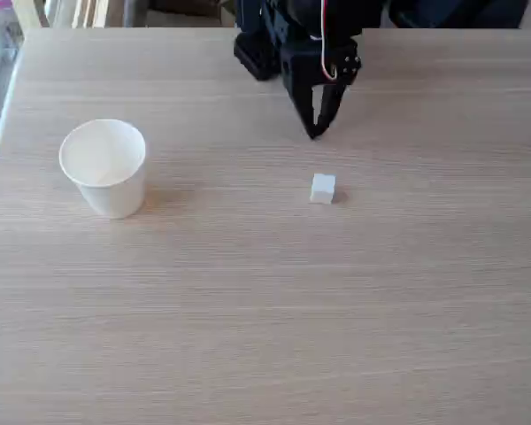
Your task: Grasp a block and put it in the bin.
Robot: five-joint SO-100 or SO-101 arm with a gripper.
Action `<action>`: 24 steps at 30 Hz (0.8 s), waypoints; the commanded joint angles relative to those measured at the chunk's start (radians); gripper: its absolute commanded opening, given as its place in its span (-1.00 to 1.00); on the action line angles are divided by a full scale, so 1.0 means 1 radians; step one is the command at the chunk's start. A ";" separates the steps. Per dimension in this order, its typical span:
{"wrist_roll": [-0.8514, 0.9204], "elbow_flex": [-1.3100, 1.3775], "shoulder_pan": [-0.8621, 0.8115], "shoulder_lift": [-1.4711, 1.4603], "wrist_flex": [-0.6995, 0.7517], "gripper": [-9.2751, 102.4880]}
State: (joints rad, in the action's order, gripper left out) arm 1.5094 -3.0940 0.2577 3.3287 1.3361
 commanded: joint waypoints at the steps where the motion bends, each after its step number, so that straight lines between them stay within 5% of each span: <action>1: -0.012 -0.014 0.005 0.003 -0.002 -0.83; 24: -0.015 -0.014 0.011 0.003 -0.003 -0.83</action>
State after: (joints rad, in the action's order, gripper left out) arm 1.5018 -3.0940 0.2669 3.3287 1.3361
